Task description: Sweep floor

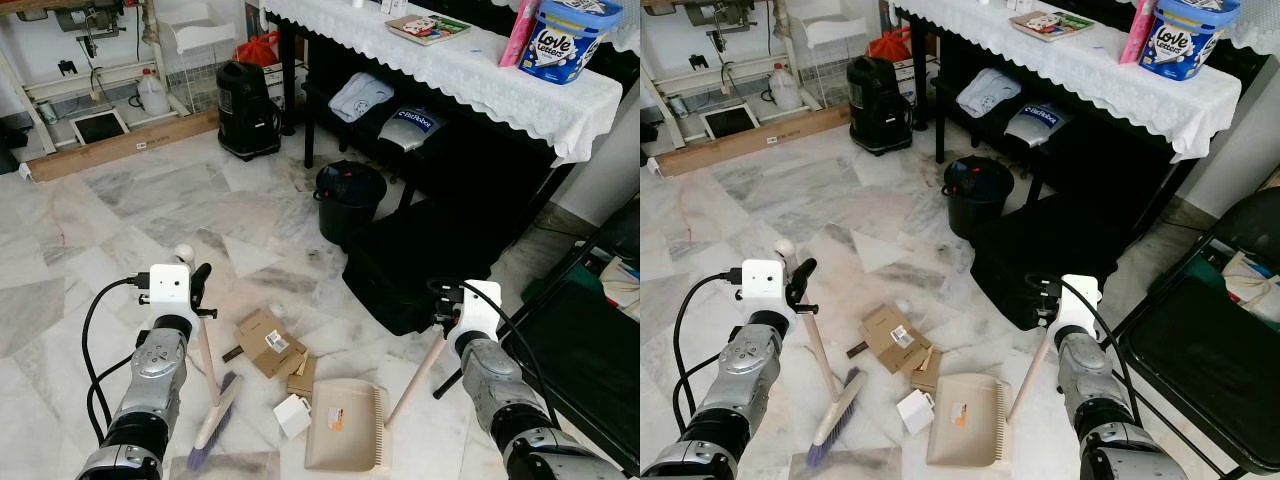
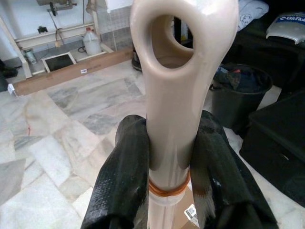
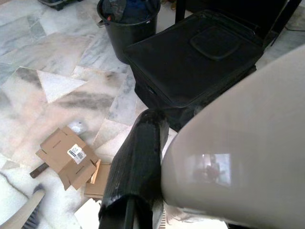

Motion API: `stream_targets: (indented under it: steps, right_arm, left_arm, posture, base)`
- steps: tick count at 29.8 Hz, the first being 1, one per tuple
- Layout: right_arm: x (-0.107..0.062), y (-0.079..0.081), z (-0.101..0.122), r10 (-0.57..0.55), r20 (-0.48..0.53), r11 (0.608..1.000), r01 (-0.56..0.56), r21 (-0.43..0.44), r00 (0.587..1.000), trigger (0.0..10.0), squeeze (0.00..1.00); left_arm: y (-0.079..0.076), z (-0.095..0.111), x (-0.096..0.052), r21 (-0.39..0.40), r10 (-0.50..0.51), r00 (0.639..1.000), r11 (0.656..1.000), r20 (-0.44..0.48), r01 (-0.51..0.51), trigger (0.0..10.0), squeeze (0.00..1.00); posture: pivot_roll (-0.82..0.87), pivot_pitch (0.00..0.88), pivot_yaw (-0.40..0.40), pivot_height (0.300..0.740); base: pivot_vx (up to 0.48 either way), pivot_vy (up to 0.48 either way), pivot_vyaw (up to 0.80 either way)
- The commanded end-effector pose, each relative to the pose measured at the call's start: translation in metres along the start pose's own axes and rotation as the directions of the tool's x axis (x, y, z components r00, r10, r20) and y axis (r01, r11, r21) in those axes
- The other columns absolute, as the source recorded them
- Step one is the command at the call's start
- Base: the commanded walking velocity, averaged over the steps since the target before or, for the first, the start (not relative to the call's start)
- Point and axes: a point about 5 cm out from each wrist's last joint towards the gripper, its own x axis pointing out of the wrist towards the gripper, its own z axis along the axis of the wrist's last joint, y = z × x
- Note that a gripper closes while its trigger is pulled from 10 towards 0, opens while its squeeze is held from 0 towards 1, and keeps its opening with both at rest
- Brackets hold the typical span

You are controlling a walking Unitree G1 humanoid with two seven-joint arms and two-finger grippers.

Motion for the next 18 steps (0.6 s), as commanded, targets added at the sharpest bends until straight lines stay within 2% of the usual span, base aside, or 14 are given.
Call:
stream_targets:
  steps: [1, 6, 9, 14, 18]
  right_arm:
    - [-0.0033, -0.0054, -0.0171, -0.019, -0.091, 1.000, 0.019, -0.003, 0.996, 10.0, 0.00]
    - [-0.0043, -0.0057, -0.0200, -0.021, -0.096, 1.000, 0.021, -0.003, 0.995, 10.0, 0.00]
    - [-0.0046, -0.0049, -0.0213, -0.023, -0.099, 1.000, 0.023, -0.001, 0.995, 10.0, 0.00]
    - [-0.0047, -0.0042, -0.0217, -0.028, -0.102, 1.000, 0.029, 0.004, 0.994, 10.0, 0.00]
    - [-0.0047, -0.0043, -0.0218, -0.029, -0.104, 1.000, 0.029, 0.001, 0.994, 10.0, 0.00]
  left_arm:
    - [0.0010, 0.0011, 0.0016, -0.025, 0.011, 1.000, 1.000, 0.004, -0.011, 10.0, 0.00]
    - [-0.0004, 0.0004, 0.0020, -0.041, -0.003, 1.000, 0.999, -0.006, 0.003, 10.0, 0.00]
    - [-0.0012, -0.0017, 0.0021, -0.085, -0.013, 1.000, 0.996, -0.024, 0.011, 10.0, 0.00]
    - [-0.0024, -0.0051, 0.0028, -0.200, -0.031, 0.998, 0.980, -0.055, 0.020, 10.0, 0.00]
    - [-0.0070, -0.0058, 0.0039, -0.243, -0.070, 0.995, 0.969, -0.064, 0.053, 10.0, 0.00]
  posture:
    - [0.04, 0.071, -0.057, 0.740]
    - [0.05, 0.071, -0.057, 0.740]
    - [0.05, 0.073, -0.055, 0.740]
    - [0.05, 0.077, -0.051, 0.740]
    - [0.04, 0.089, -0.050, 0.740]
  base:
    - [0.000, 0.000, 0.00]
    - [0.000, 0.000, 0.00]
    - [0.000, 0.000, 0.00]
    - [0.000, 0.000, 0.00]
    - [0.000, 0.000, 0.00]
